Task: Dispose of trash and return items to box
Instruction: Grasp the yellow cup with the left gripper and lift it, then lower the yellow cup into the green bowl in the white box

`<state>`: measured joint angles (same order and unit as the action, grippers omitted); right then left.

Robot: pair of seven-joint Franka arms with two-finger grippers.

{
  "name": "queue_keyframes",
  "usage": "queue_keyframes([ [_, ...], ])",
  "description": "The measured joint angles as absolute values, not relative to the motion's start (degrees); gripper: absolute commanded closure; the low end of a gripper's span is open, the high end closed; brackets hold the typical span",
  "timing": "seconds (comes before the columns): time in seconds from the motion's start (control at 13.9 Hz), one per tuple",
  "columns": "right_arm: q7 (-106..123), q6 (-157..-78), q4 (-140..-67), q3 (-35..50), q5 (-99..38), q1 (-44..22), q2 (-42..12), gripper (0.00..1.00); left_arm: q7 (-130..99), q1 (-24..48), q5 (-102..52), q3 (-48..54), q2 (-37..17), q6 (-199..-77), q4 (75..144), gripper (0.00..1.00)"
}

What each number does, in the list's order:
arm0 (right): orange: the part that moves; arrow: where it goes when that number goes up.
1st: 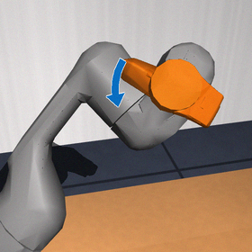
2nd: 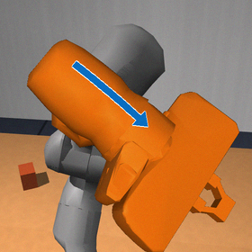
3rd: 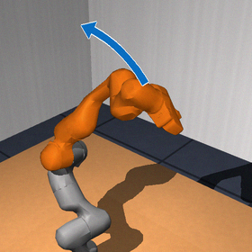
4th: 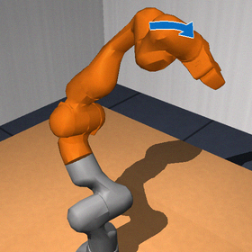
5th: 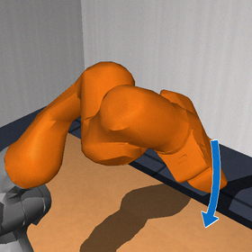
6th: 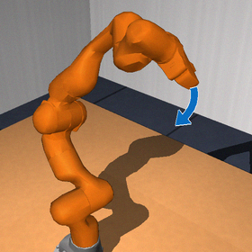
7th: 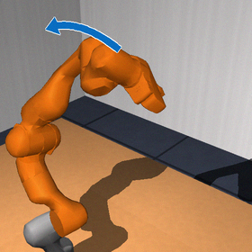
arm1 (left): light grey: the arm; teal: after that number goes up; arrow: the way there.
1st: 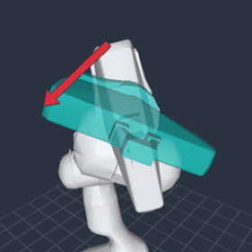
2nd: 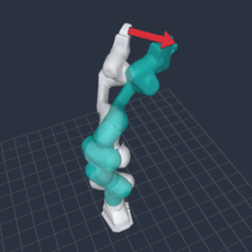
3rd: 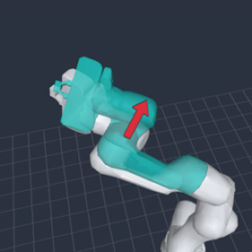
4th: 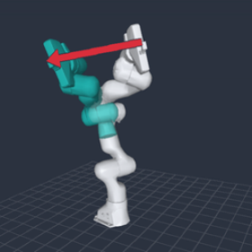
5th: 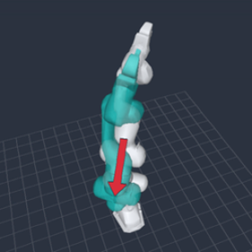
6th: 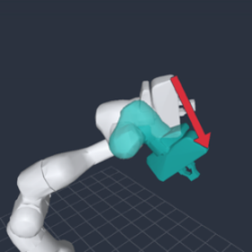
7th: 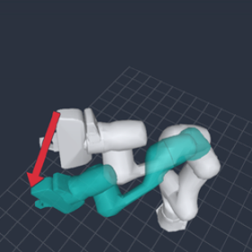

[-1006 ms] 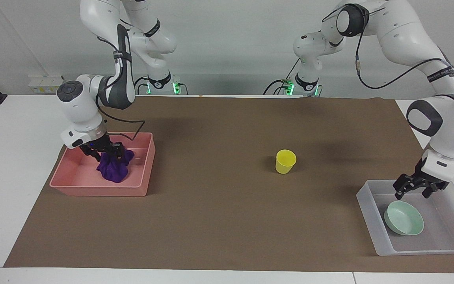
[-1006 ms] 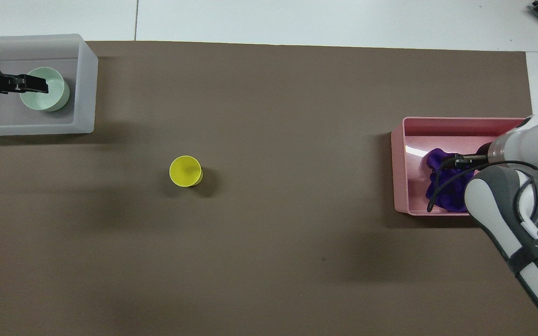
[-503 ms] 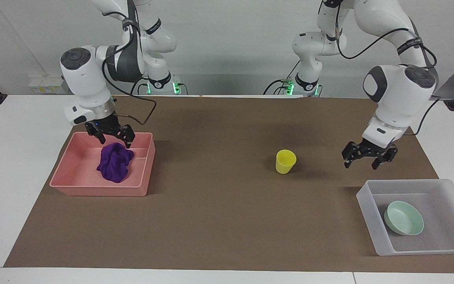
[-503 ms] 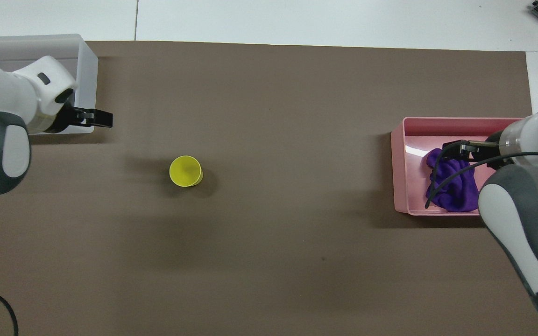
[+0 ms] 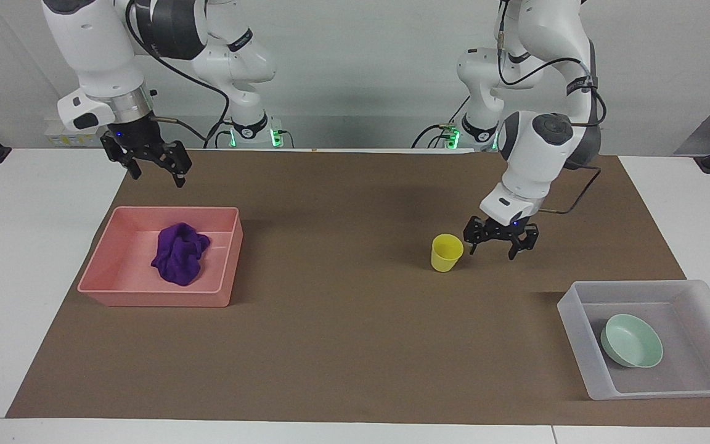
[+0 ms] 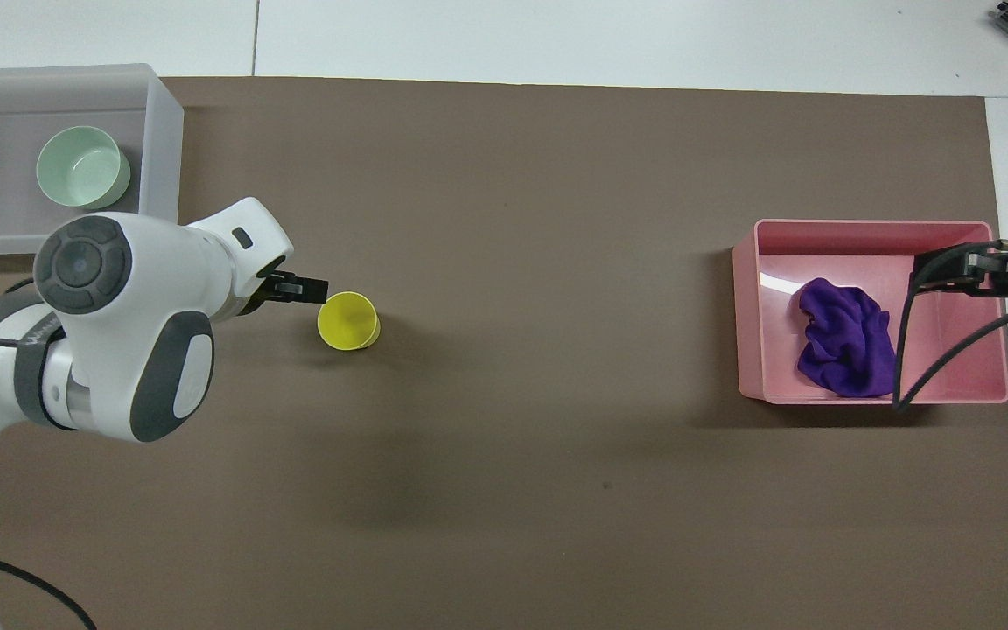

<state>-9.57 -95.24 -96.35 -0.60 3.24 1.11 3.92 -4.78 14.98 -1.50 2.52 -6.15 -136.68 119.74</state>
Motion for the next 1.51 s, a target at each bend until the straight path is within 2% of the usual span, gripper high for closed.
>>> queue_keyframes([
  [0.07, -9.24, -92.93, -94.5, -0.65, 3.24, 1.19, 3.92, 0.0, -5.91, 15.89, -1.5, 2.51, -5.98, -138.34, 121.16, 0.0],
  [0.14, -9.1, -90.83, -92.95, -0.78, 3.19, 1.25, 3.92, 0.0, -6.98, 16.79, -1.5, 2.51, -5.93, -139.73, 122.27, 0.07],
  [0.29, -9.06, -88.12, -91.37, -0.97, 2.95, 1.46, 3.97, 0.0, -8.27, 17.96, -1.5, 2.5, -5.93, -141.61, 123.98, 0.3],
  [0.36, -9.06, -87.8, -91.35, -1.0, 2.84, 1.54, 3.97, 0.0, -8.75, 18.4, -1.5, 2.47, -5.93, -142.27, 124.7, 0.45],
  [0.43, -9.05, -87.76, -91.46, -1.0, 2.8, 1.6, 3.95, 0.0, -9.76, 18.93, -1.5, 2.46, -5.99, -142.84, 125.34, 0.74],
  [0.5, -8.98, -87.75, -91.51, -1.0, 2.78, 1.62, 3.92, 0.0, -10.97, 19.51, -1.5, 2.48, -6.16, -143.31, 125.88, 0.98],
  [1.01, -7.3, -87.74, -91.27, -0.92, 0.25, 1.91, 4.12, 0.0, -13.17, 19.04, -1.5, 1.15, -6.27, -144.36, 124.93, 1.0],
  [1.29, -6.88, -87.74, -91.84, -0.86, 0.07, 1.69, 4.26, 0.0, -12.95, 11.9, -1.5, 0.84, -6.11, -140.67, 117.41, 1.0],
  [1.51, -6.25, -87.75, -92.93, -0.81, 0.07, 1.66, 4.84, 0.0, -12.29, 5.94, -1.5, 0.73, -7.99, -139.56, 111.08, 1.0],
])
